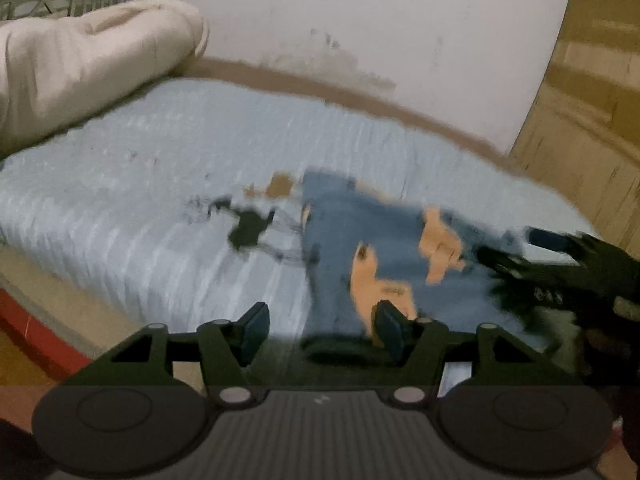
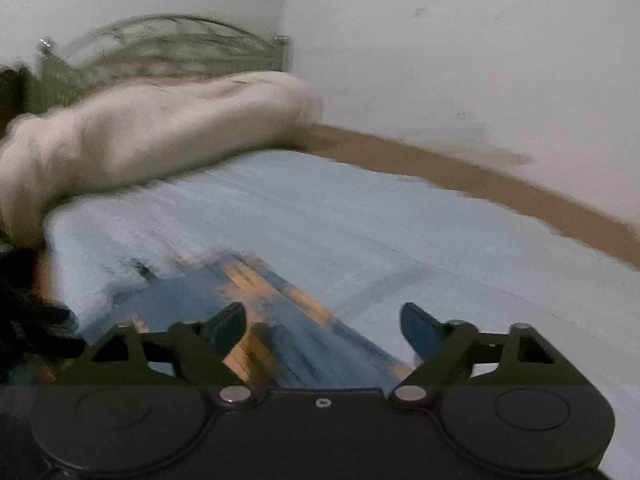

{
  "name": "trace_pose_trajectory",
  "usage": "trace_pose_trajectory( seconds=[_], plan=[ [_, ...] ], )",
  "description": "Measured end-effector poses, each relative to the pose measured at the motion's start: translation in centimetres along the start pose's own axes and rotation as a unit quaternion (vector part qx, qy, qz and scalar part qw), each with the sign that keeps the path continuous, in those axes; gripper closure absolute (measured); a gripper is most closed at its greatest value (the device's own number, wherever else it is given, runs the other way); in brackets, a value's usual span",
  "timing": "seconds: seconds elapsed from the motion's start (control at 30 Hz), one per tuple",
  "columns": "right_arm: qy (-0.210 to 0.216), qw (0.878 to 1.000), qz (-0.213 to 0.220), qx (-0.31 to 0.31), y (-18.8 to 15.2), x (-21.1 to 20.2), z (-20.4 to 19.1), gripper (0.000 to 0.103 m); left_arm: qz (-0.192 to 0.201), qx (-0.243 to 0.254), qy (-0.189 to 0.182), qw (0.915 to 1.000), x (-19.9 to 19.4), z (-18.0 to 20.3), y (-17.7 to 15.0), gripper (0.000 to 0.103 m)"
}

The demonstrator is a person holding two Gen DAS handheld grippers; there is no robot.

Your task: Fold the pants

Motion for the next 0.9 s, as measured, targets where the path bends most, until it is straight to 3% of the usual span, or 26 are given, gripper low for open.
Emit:
trace_pose_trajectory(
  seconds=[0.1,0.17,0.23,0.27,0.33,0.47,0.57,0.9],
  plan=[
    [-0.080,0.997,-0.009,0.011,-5.0,-1.4,1.0,0.005,0.000,0.009,-0.010,0.9999,-0.5,0.0,-0.2,0.036],
    [-0.065,0.995,0.023,0.066,-6.5,-2.9,2.0,0.004,0.010,0.007,-0.011,0.9999,-1.1,-0.2,0.3,0.028],
    [-0.069,0.993,0.056,0.079,-6.4,-4.6,1.8,0.002,0.025,-0.004,-0.011,0.9996,-1.5,-0.2,0.9,0.010],
    [-0.070,0.991,0.079,0.080,-6.1,-5.4,1.6,0.001,0.031,-0.008,-0.010,0.9994,-1.6,0.0,1.2,0.008],
    [-0.058,0.990,0.094,0.093,-5.7,-5.8,1.5,0.001,0.028,-0.011,-0.001,0.9996,-1.2,0.5,1.5,0.007],
    [-0.074,0.992,0.020,0.095,-6.8,-3.3,1.9,0.001,-0.005,-0.008,0.012,0.9999,0.3,1.1,1.3,0.006],
    [-0.057,0.988,0.037,0.142,-7.8,-3.5,2.5,0.001,-0.009,-0.003,0.016,0.9998,0.7,1.2,1.0,0.004],
    [-0.035,0.986,0.053,0.152,-7.6,-5.2,2.6,0.001,0.007,-0.001,0.031,0.9995,0.5,1.2,1.2,0.001]
  ],
)
Point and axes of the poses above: each gripper's, at about its wrist camera, not at the fingertips, and x roughly the way its jaws point, z to its right, y to its top, the point moved 1 cm from there along x, roughly the way its jaws point, and after that the axes turned 12 degrees about y, right-handed, at the moved point
